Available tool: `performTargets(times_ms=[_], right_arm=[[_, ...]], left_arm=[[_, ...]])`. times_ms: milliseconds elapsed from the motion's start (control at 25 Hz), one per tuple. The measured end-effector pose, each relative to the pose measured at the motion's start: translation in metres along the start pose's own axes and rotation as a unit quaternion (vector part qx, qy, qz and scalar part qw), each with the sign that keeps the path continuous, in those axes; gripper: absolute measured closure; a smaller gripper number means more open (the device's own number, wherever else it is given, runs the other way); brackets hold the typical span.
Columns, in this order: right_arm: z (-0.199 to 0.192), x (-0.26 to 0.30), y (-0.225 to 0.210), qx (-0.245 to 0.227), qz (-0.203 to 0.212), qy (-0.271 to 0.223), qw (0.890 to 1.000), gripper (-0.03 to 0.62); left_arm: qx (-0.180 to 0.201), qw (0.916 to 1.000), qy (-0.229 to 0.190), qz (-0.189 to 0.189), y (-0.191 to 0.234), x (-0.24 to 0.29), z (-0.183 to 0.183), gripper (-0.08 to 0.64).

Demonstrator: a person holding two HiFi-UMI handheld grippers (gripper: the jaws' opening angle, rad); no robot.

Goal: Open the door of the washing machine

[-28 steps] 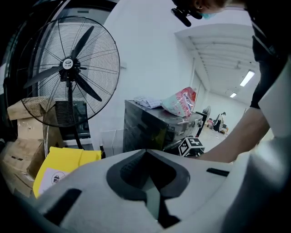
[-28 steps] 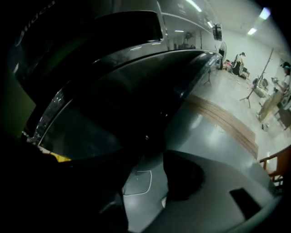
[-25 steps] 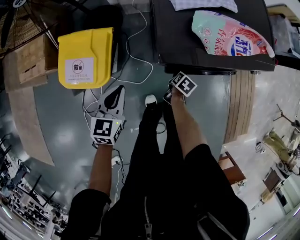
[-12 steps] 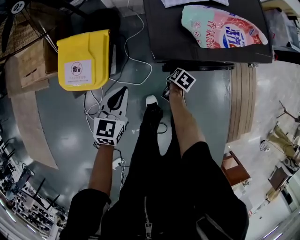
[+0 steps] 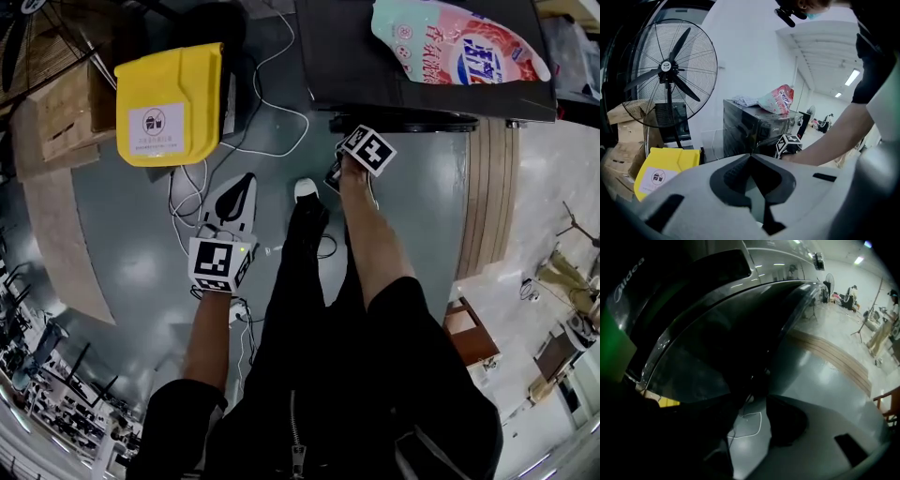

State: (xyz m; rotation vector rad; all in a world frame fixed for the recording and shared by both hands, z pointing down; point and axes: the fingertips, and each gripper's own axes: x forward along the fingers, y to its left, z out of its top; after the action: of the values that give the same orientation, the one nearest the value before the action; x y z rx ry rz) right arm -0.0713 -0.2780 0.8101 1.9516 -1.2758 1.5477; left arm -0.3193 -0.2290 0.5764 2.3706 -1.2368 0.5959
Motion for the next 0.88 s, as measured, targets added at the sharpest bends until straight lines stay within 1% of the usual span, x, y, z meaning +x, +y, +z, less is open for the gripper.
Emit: performTargets(times_ms=[80, 200, 400, 560, 680, 880], right_arm=[[-0.002, -0.002, -0.002, -0.003, 0.005, -0.003, 1.000, 0.402], [-0.012, -0.005, -0.009, -0.006, 0.007, 0.009, 1.000, 0.405], [-0.034, -0.018, -0.030, -0.026, 0.017, 0.022, 0.999, 0.414], [-0.055, -0.033, -0.059, -0.061, 0.026, 0.022, 0.998, 0.422], [-0.072, -0.048, -0.086, -0.076, 0.027, 0.031, 0.996, 0.434], [-0.093, -0.070, -0.136, -0.103, 0.027, 0.054, 0.993, 0.454]], left_arm=[[-0.003, 1.0000, 0.003, 0.002, 0.002, -0.002, -0.004, 0.558], [-0.002, 1.0000, -0.001, 0.001, 0.004, 0.000, -0.001, 0.558], [0.011, 0.9997, -0.012, -0.016, -0.007, 0.012, 0.013, 0.558], [0.025, 0.9990, -0.020, -0.030, -0.029, 0.020, 0.022, 0.558], [0.032, 0.9986, -0.024, -0.035, -0.050, 0.021, 0.026, 0.558], [0.038, 0.9982, -0.027, -0.037, -0.096, 0.019, 0.028, 0.558]])
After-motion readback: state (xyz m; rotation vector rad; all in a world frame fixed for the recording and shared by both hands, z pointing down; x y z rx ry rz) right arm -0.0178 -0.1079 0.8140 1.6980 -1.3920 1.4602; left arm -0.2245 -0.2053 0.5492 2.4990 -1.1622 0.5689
